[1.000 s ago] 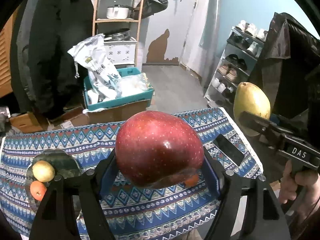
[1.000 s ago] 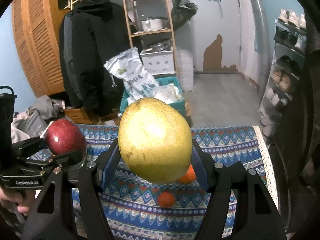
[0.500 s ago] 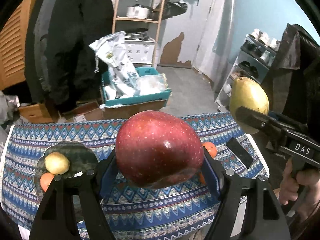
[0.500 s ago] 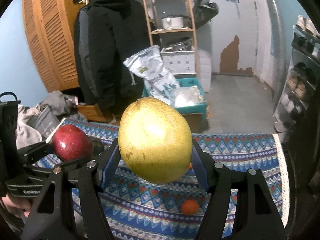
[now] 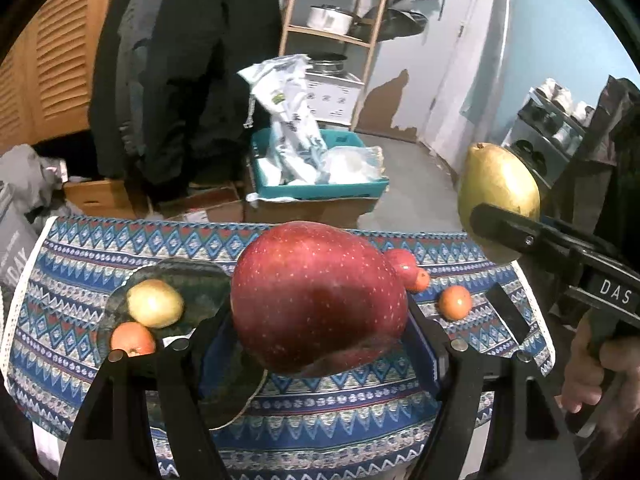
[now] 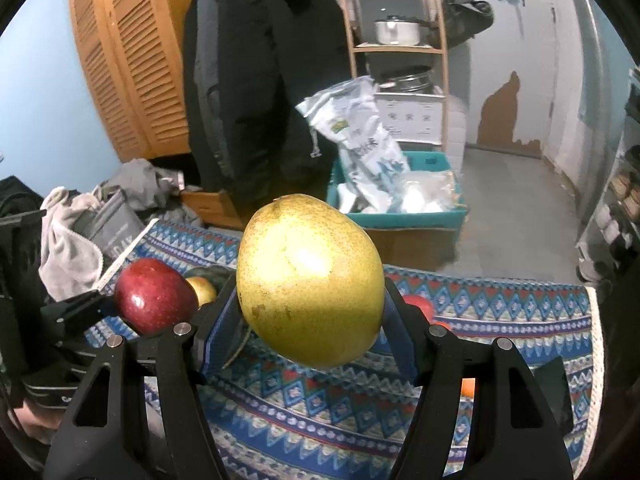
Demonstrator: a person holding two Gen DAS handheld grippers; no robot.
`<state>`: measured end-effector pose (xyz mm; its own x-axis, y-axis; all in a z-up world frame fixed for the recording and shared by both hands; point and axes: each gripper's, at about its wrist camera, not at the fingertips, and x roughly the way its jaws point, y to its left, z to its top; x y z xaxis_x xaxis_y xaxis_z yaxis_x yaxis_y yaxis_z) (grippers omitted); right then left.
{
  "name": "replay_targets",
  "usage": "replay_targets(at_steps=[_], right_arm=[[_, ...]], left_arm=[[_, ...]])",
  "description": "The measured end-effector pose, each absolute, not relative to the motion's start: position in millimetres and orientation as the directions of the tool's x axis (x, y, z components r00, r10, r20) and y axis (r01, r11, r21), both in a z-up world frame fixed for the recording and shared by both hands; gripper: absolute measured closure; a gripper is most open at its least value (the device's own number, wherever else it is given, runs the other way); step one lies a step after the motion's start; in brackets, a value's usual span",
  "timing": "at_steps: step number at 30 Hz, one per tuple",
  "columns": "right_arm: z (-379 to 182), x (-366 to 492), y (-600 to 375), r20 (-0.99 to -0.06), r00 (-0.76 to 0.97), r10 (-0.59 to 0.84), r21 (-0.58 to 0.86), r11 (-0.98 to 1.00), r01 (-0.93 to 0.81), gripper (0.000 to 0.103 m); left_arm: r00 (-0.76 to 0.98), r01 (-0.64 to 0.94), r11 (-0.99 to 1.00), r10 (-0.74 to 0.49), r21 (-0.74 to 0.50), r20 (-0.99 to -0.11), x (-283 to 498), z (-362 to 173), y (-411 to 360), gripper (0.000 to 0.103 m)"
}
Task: Organize fruits
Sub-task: 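Carry the red apple toward the glass bowl with the left tool while the right tool carries the mango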
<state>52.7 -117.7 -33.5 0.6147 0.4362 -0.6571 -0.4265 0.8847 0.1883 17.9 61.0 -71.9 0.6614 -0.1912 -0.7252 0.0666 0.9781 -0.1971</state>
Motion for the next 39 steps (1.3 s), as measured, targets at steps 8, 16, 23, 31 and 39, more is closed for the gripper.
replay_targets(at_steps=[8,16,23,31,39], right_arm=[[-39.9,63.1,-79.2,-0.678,0.572,0.462,0.197,0.864,-0.464,0.036],[-52.1,75.0,-36.5,-0.697,0.518,0.497,0.213,0.832,-0.511,0.036],[-75.0,85.7,0.0,-0.724,0.466,0.509,0.222,0.811,-0.542,0.036],[-118.8,97.6,34.2,-0.78,0.368,0.506,0.256,0.795,-0.55,0.036],[-164.4,104.3,57.5,-0.839,0.278,0.468,0.255,0.789,-0.559,0.036]], left_arm=[[0.652,-0.01,0.98,-0.144,-0.198,-0.744,16.1,-85.0,100.4,0.026],[0.626,-0.077,0.979,-0.1,-0.189,-0.773,14.6,-107.5,133.9,0.026],[0.576,-0.132,0.974,-0.077,-0.186,-0.814,15.7,-132.4,155.6,0.026],[0.504,-0.172,0.969,-0.069,-0.178,-0.861,20.6,-166.3,170.2,0.026],[0.412,-0.216,0.959,-0.079,-0.182,-0.908,28.6,-203.2,180.0,0.026]])
